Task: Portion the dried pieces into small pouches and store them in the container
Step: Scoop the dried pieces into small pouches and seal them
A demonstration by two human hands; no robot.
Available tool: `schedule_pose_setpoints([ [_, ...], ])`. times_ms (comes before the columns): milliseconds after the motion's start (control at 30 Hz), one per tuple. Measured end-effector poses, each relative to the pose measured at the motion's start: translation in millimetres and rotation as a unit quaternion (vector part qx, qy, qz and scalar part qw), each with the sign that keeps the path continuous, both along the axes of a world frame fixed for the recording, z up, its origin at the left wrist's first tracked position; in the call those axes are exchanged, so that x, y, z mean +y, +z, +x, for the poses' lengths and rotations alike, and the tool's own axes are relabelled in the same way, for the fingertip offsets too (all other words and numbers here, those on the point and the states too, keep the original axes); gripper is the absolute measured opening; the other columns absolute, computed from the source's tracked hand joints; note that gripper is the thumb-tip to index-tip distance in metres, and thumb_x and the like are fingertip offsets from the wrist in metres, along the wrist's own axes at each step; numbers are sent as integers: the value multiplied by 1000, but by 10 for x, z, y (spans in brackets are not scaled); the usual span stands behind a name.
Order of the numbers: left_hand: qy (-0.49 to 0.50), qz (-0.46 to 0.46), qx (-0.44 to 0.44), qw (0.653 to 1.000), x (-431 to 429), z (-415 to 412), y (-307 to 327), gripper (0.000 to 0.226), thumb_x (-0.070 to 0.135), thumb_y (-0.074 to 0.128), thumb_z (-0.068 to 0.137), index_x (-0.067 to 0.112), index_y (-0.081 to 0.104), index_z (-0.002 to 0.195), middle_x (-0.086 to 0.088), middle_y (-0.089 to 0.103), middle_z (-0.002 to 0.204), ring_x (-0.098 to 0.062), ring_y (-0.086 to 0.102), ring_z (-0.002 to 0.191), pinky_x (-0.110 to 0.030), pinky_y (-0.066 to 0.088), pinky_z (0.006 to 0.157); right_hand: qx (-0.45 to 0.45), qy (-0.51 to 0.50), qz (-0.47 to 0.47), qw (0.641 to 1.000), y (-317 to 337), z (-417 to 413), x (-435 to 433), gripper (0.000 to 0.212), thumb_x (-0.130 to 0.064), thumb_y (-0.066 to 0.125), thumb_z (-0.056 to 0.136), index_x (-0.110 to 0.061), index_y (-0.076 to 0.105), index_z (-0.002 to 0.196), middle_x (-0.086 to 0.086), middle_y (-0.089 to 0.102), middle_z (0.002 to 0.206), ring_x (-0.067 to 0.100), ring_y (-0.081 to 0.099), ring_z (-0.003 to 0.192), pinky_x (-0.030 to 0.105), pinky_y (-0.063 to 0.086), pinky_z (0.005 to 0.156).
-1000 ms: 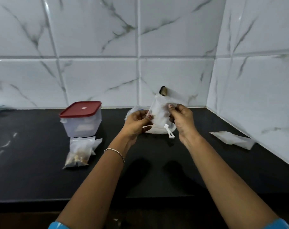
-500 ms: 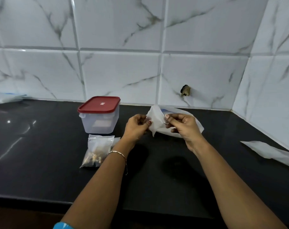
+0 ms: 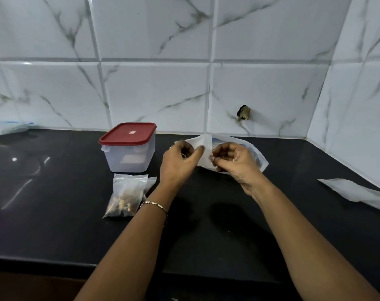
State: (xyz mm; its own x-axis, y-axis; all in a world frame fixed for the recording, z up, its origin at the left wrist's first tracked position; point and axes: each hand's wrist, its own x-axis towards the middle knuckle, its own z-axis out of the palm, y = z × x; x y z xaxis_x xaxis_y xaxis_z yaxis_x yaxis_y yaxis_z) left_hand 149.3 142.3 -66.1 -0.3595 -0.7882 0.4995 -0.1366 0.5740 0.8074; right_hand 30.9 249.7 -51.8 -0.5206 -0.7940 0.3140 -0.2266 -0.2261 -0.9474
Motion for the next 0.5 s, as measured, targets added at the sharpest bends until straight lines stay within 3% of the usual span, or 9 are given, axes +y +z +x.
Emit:
schedule_pose_setpoints([
  [167,-48,11,-21,999,44,-17,2,30,47,70,82,25,57,66,12,56,58,-2,48,53,-24,39,55,11,18,-3,1000,-21,85,-17,30,8,74,76,-13,58,90,4,69,75,9,66,66,18,54,65],
  [333,-104,84,33,990,13,-14,26,14,26,69,88,17,66,78,1,66,68,-13,62,62,-32,51,61,0,24,1,1000,-27,103,-38,26,5,73,79,-11,61,96,6,69,72,10,67,64,18,52,64],
  [500,-163,95,19,982,47,24,58,7,17,63,93,13,68,90,-11,69,83,-6,62,61,-19,51,56,-37,7,-12,999,-36,84,-74,13,-14,72,85,-8,64,93,6,70,78,12,66,64,20,54,59],
])
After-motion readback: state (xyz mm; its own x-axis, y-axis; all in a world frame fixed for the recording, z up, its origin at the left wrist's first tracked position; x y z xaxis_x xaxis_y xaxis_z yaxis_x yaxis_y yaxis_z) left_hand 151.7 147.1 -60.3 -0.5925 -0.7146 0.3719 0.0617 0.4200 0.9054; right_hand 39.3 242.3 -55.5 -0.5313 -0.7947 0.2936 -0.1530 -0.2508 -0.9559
